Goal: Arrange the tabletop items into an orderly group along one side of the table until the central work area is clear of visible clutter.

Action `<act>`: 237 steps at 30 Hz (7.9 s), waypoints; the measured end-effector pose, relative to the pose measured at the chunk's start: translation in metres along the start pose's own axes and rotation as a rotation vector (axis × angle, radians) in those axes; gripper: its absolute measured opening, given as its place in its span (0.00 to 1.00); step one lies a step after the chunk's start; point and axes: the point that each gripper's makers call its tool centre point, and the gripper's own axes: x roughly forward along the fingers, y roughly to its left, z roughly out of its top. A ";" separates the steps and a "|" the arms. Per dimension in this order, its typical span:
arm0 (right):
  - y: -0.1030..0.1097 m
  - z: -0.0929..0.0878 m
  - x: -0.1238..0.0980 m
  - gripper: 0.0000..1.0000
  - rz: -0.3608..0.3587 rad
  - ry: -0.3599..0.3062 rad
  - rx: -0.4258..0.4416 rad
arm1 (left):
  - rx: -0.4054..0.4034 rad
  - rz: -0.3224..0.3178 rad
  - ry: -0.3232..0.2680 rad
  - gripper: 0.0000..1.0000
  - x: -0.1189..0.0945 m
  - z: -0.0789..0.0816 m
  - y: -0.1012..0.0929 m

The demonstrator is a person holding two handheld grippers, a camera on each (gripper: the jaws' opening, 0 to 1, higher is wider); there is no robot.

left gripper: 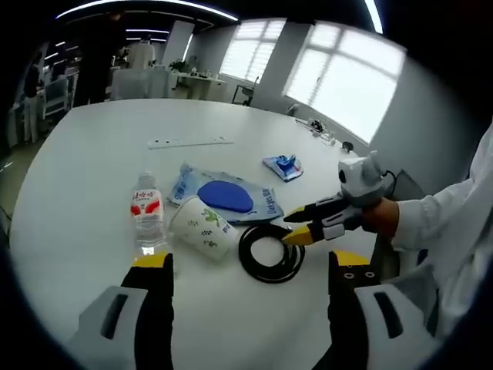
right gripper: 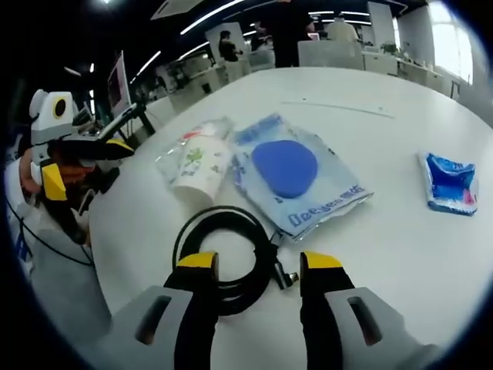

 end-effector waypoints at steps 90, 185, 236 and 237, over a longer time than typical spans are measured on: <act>-0.001 -0.026 -0.006 0.08 -0.048 0.039 -0.036 | 0.059 0.029 0.282 0.10 0.098 -0.074 -0.021; -0.231 0.000 -0.136 0.08 -0.212 -0.120 0.071 | 0.169 -0.123 0.208 0.02 0.283 0.059 -0.162; -0.252 -0.025 -0.098 0.17 -0.233 -0.073 0.107 | 0.138 -0.060 0.286 0.12 0.319 0.037 -0.134; -0.252 -0.024 -0.098 0.18 -0.234 -0.076 0.107 | 0.140 -0.058 0.284 0.13 0.319 0.038 -0.134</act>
